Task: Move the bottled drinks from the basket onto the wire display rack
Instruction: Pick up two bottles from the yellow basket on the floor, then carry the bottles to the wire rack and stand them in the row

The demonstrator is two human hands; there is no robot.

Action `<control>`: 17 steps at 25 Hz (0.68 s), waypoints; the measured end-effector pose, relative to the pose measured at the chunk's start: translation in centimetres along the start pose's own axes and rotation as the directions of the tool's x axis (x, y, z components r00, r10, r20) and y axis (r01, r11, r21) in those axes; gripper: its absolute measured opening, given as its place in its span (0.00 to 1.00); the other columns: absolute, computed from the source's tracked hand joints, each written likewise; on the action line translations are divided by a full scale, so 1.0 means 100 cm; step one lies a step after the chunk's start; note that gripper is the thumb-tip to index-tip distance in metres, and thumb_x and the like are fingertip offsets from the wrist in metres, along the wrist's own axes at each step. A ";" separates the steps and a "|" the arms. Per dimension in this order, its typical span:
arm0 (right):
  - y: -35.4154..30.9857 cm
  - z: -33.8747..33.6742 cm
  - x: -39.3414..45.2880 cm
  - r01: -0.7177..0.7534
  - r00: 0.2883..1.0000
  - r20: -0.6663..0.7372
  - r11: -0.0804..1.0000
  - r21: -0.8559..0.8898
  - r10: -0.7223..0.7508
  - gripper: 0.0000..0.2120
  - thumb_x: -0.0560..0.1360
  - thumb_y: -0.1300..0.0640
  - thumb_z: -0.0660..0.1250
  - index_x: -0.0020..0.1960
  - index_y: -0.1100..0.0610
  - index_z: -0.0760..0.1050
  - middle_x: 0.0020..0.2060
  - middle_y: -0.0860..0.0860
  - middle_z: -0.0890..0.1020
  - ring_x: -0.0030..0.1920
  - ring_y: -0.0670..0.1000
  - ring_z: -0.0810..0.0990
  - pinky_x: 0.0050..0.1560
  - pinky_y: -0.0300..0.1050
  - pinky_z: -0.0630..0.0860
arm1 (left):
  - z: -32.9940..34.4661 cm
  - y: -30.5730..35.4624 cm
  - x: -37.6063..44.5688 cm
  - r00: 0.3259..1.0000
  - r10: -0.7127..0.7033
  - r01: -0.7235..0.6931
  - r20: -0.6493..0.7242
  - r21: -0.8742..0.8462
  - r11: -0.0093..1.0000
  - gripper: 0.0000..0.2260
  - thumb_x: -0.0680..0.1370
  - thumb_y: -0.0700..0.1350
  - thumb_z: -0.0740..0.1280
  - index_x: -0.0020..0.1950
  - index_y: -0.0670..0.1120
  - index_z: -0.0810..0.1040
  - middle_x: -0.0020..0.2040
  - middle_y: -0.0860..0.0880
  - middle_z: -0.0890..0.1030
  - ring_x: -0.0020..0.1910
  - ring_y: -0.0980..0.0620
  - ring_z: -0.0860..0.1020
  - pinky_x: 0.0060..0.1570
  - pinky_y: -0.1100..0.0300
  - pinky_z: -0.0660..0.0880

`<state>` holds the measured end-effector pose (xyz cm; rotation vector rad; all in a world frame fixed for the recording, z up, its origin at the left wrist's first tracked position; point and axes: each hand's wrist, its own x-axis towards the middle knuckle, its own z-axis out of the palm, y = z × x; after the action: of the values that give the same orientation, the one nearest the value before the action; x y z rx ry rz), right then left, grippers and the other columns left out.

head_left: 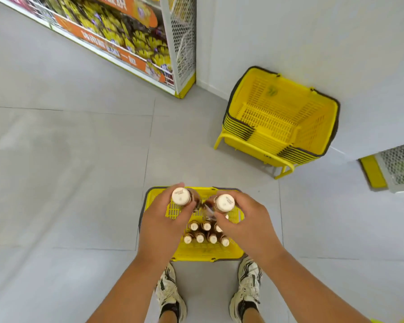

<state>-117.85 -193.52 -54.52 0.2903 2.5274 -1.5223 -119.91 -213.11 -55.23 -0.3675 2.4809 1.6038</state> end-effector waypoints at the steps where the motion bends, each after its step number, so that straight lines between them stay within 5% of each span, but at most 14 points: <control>1: -0.031 -0.016 -0.006 0.015 1.000 -0.027 1.000 0.017 -0.015 0.17 0.70 0.44 0.72 0.58 0.45 0.81 0.53 0.38 0.85 0.57 0.41 0.82 0.57 0.38 0.78 | -0.011 0.032 -0.005 1.000 0.005 -0.004 0.006 -0.042 0.999 0.17 0.76 0.47 0.77 0.63 0.58 0.80 0.57 0.64 0.83 0.60 0.62 0.80 0.64 0.55 0.77; 7: -0.188 -0.104 -0.040 0.142 0.983 -0.131 0.987 0.076 -0.131 0.13 0.70 0.51 0.76 0.54 0.45 0.80 0.49 0.41 0.85 0.54 0.42 0.83 0.55 0.43 0.80 | -0.083 0.200 -0.041 0.979 0.201 -0.198 0.043 -0.064 0.978 0.15 0.77 0.45 0.75 0.61 0.57 0.78 0.54 0.59 0.84 0.57 0.57 0.82 0.59 0.49 0.79; 9: -0.232 -0.131 -0.047 0.189 0.971 -0.165 0.980 0.070 -0.175 0.14 0.70 0.52 0.77 0.54 0.45 0.80 0.49 0.41 0.85 0.53 0.42 0.83 0.54 0.46 0.82 | -0.108 0.250 -0.051 0.969 0.246 -0.244 0.012 -0.084 0.966 0.15 0.76 0.45 0.76 0.59 0.56 0.78 0.52 0.60 0.84 0.55 0.62 0.82 0.57 0.56 0.79; 13: -0.317 -0.181 -0.062 0.271 0.948 -0.198 0.958 0.088 -0.250 0.14 0.70 0.58 0.80 0.54 0.49 0.83 0.48 0.43 0.87 0.51 0.40 0.85 0.53 0.38 0.79 | -0.162 0.335 -0.069 0.952 0.305 -0.306 -0.031 -0.164 0.938 0.14 0.75 0.43 0.77 0.54 0.59 0.81 0.46 0.60 0.86 0.48 0.64 0.83 0.49 0.69 0.76; 17: -0.394 -0.224 -0.081 0.374 0.913 -0.212 0.922 0.101 -0.347 0.10 0.72 0.62 0.77 0.49 0.49 0.83 0.40 0.42 0.87 0.42 0.38 0.83 0.44 0.32 0.77 | -0.215 0.400 -0.083 0.914 0.404 -0.400 -0.024 -0.206 0.893 0.14 0.77 0.42 0.75 0.58 0.57 0.82 0.48 0.57 0.86 0.48 0.65 0.83 0.45 0.73 0.74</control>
<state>-121.24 -192.36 -8.65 -0.0225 2.7449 -1.8933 -123.79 -216.01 -9.31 0.1563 2.4978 2.0148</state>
